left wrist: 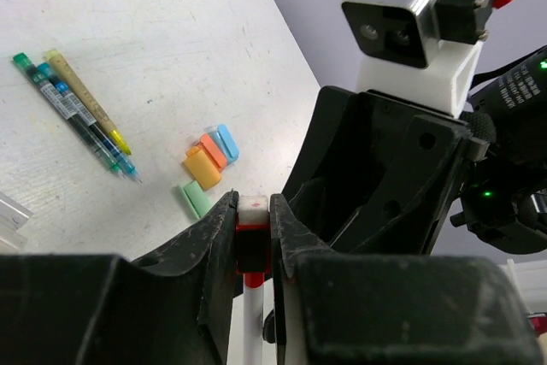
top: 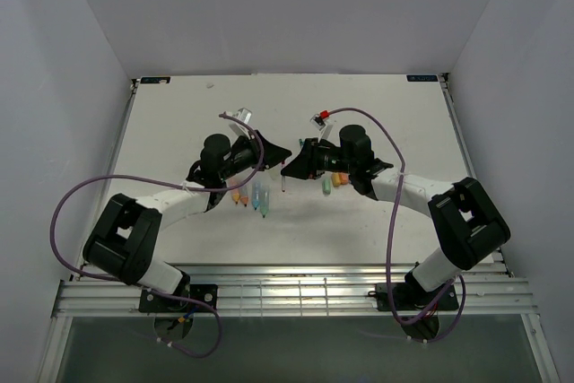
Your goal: Open the pen caps
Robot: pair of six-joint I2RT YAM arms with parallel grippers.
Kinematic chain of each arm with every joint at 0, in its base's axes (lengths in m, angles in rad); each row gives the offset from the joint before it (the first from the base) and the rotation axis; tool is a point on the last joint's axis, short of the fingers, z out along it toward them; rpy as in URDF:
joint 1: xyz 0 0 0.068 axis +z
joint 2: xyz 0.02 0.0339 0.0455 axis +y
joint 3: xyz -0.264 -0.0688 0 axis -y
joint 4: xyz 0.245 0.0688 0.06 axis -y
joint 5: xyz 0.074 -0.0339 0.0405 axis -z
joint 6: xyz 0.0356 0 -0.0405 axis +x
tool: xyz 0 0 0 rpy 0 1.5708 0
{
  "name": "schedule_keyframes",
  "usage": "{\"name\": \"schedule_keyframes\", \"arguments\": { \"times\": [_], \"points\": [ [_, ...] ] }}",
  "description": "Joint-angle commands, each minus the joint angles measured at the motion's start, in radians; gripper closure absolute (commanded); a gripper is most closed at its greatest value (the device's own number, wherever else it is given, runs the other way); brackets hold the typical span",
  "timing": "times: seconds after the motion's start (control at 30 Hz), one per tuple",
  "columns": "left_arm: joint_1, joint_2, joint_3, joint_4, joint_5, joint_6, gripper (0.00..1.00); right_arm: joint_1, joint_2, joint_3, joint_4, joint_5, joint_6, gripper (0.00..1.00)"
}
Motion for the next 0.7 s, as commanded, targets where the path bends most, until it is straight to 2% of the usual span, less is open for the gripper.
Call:
{"name": "schedule_keyframes", "arguments": {
  "times": [0.0, 0.37, 0.43, 0.47, 0.5, 0.6, 0.67],
  "points": [
    [-0.002, -0.065, -0.011, 0.009, -0.044, -0.01, 1.0, 0.009, 0.0, 0.024, 0.049, -0.02, -0.011, 0.6],
    [-0.002, -0.058, 0.001, 0.018, -0.053, -0.04, 1.0, 0.037, 0.051, 0.07, 0.071, -0.014, 0.001, 0.61],
    [-0.002, -0.05, 0.006, 0.019, -0.056, -0.044, 1.0, 0.046, 0.068, 0.082, 0.066, -0.011, 0.007, 0.69],
    [0.0, -0.047, 0.007, 0.018, -0.061, -0.046, 1.0, 0.049, 0.071, 0.085, 0.063, -0.003, 0.007, 0.87],
    [-0.002, -0.045, 0.01, 0.018, -0.075, -0.047, 1.0, 0.054, 0.073, 0.084, 0.046, 0.008, 0.007, 0.92],
    [-0.002, -0.039, 0.03, -0.03, -0.151, -0.07, 1.0, 0.067, 0.062, 0.064, -0.006, 0.063, -0.003, 0.92],
    [0.0, -0.041, 0.045, -0.072, -0.203, -0.089, 1.0, 0.078, 0.037, 0.061, -0.078, 0.156, -0.054, 0.92]
  ]
}}
